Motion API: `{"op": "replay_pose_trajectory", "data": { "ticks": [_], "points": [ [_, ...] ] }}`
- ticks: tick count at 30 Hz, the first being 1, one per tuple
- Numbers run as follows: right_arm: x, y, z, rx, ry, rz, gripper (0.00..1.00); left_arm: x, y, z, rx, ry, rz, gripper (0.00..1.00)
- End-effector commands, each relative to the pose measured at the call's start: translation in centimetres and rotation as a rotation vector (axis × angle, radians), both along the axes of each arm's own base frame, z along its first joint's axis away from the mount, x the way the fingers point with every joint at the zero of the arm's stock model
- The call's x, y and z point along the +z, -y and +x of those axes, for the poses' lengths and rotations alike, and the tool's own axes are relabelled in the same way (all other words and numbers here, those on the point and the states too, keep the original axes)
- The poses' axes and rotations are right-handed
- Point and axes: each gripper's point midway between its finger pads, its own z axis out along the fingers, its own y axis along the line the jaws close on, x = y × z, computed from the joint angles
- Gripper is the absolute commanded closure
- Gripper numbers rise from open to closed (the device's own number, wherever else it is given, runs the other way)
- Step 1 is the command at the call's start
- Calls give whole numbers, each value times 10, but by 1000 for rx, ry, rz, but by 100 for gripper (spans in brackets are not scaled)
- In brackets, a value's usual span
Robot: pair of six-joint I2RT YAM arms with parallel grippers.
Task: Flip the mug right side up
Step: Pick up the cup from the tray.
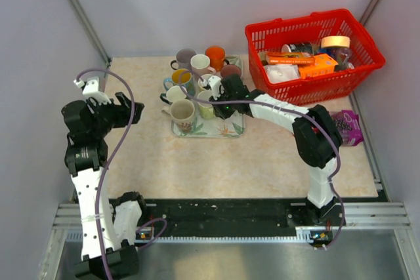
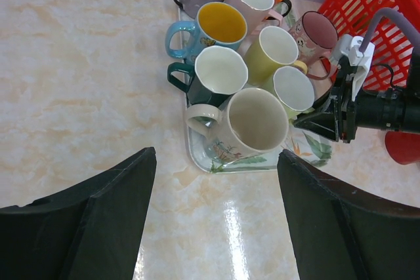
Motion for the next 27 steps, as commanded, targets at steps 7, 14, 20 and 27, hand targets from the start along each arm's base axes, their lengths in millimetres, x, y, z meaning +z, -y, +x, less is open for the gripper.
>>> {"op": "replay_pose_trajectory", "data": {
  "ticks": [7,14,20,27],
  "points": [
    [48,-32,12,66,83,125,66,12,-6,3,24,57,7,1],
    [96,20,-13,90,123,66,34,8,4,3,-47,32,-9,1],
    [111,114,-38,-22,141,-28,28,8,10,11,-103,35,-30,1],
    [89,232,-70,-284,47,-158,26,29,30,17,-249,84,-32,1]
  ]
}}
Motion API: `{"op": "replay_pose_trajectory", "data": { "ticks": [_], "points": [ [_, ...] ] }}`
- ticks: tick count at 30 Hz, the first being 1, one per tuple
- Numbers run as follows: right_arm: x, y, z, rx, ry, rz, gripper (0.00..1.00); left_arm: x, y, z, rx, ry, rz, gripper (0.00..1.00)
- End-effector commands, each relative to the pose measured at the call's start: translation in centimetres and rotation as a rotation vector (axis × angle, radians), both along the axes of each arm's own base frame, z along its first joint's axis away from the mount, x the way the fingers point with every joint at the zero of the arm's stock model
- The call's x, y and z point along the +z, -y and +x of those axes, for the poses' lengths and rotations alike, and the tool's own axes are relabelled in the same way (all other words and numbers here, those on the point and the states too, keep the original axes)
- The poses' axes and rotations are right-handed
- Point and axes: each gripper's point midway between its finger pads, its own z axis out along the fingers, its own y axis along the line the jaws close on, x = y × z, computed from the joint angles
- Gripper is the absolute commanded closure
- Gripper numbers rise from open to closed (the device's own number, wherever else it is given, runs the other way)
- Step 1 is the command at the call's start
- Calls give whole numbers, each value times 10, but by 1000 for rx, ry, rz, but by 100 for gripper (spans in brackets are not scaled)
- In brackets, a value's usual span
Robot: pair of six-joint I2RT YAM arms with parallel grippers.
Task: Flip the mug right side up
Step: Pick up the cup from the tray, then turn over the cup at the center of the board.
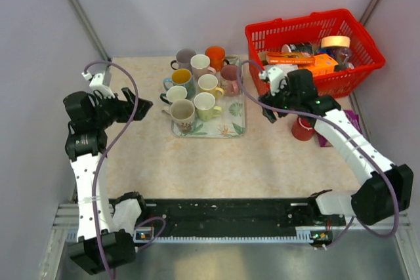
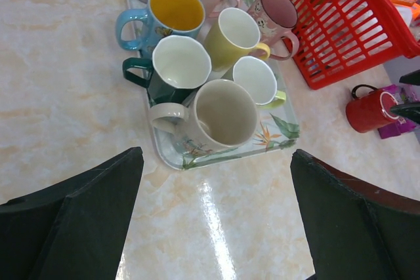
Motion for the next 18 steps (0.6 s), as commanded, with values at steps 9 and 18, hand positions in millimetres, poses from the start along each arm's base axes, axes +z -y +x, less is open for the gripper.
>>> {"op": "replay_pose_trajectory", "data": {
  "ticks": [9,18],
  "points": [
    [-62,130,-33,-251,-127,-212,24,6,6,21,-36,-47,-56,1],
    [-93,134,-25,-275,-167,-233,27,21,17,20,-92,-21,-107,1]
  ]
}}
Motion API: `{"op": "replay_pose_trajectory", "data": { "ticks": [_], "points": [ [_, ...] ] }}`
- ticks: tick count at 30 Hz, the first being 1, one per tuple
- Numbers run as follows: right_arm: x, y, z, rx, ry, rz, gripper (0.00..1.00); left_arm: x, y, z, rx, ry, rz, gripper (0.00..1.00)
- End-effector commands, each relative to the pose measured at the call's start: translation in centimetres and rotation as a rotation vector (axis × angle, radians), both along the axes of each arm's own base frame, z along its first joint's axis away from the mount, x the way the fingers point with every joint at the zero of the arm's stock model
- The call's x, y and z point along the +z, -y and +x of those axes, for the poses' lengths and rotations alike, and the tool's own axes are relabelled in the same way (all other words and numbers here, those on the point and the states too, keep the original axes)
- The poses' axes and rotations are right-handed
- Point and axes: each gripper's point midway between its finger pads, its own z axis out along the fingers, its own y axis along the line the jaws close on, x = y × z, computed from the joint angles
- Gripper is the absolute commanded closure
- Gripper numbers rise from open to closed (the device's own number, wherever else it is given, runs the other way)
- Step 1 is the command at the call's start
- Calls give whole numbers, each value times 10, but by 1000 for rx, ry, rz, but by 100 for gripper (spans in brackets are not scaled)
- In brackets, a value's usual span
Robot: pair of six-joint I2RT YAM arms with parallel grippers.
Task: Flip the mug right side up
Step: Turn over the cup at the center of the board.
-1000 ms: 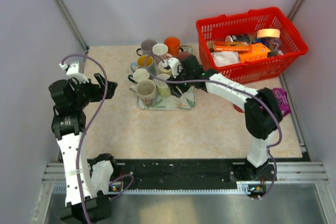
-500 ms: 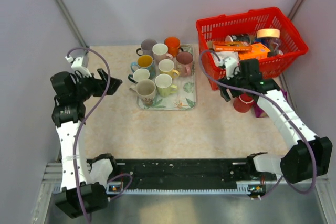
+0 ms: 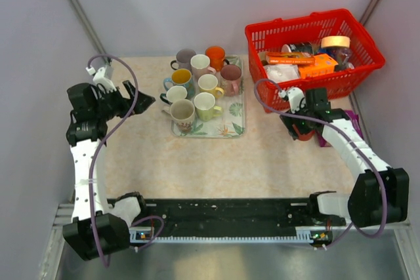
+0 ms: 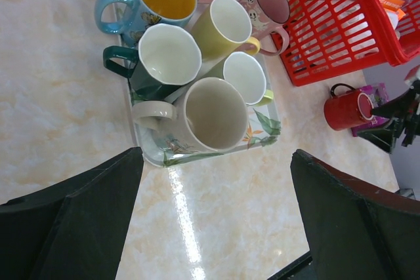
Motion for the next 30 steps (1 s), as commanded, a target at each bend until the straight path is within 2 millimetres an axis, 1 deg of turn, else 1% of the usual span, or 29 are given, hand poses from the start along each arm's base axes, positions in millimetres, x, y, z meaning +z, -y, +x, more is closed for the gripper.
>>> {"op": "replay_pose_trajectory", "data": {
  "ticks": [1,6,9,11,15,17,21,24,27,28,30],
  "points": [
    [3,5,18,-25,50,-12,27,34,9,-2,-47,100,-8,2],
    [-6,2,16,-18,11,-3,27,33,12,-5,-68,109,-9,7],
    [-11,-6,10,13,-36,32,30,34,12,-4,-65,114,-10,9],
    [-14,-16,2,43,-81,79,32,35,12,-4,-64,117,-8,9],
    [-11,-49,-12,99,-170,208,38,34,9,-2,-54,115,-1,11],
    [-4,-70,-18,148,-181,249,38,34,9,-2,-54,116,0,11],
    [12,-129,-37,277,-245,399,38,31,8,-1,-48,109,1,11],
    [24,-167,-45,350,-301,514,37,27,9,-1,-44,100,-7,11],
    [45,-188,-38,400,-309,605,37,27,8,-1,-36,100,-8,12],
    [53,-191,-35,422,-301,615,37,27,8,-1,-36,100,-8,12],
    [72,-191,-28,489,-229,592,35,27,7,-1,-34,107,1,12]
  ]
}}
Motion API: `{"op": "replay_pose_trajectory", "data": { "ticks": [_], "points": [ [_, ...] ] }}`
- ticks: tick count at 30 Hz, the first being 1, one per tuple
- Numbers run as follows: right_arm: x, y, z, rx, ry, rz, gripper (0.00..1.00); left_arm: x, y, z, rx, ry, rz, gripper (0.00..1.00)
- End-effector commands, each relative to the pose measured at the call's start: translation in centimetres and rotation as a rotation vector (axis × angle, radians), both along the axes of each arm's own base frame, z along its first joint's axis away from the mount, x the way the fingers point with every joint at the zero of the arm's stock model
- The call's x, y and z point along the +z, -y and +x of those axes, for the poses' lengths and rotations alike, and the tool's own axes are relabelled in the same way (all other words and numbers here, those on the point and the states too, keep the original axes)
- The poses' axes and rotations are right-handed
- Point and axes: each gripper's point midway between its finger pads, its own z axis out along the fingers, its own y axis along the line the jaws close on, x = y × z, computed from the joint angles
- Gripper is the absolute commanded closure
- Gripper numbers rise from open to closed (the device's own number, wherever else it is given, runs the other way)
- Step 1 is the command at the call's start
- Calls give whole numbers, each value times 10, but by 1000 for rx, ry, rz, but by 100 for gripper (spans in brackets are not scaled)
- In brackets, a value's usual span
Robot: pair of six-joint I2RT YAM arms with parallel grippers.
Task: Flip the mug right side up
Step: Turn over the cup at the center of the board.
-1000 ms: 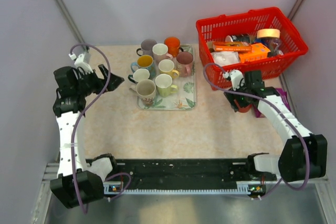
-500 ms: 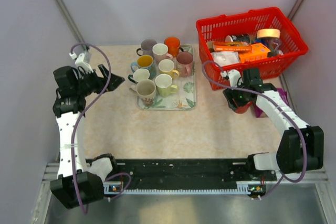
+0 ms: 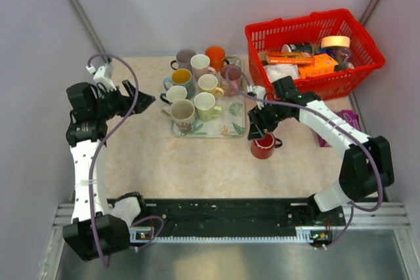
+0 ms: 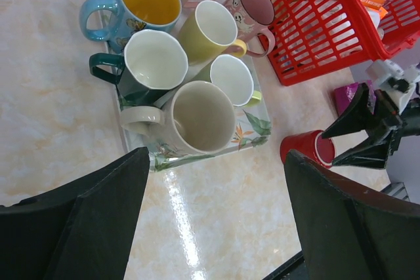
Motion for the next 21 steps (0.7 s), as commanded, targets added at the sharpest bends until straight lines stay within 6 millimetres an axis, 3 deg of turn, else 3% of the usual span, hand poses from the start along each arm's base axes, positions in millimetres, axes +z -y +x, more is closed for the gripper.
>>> {"op": "replay_pose_trajectory", "data": {
  "ticks": [1,5,12,16,21],
  "points": [
    [63,-20,14,115,147,124,34,16,-1,1,5,77,27,12],
    [61,8,11,218,304,20,29,13,-2,-1,3,83,52,11],
    [15,69,9,250,397,-120,29,11,3,-5,-45,96,72,14],
    [-12,82,-3,368,427,-173,31,10,1,-3,-54,106,99,16],
    [-38,82,-3,412,439,-177,32,14,4,-2,-82,127,138,16]
  ]
}}
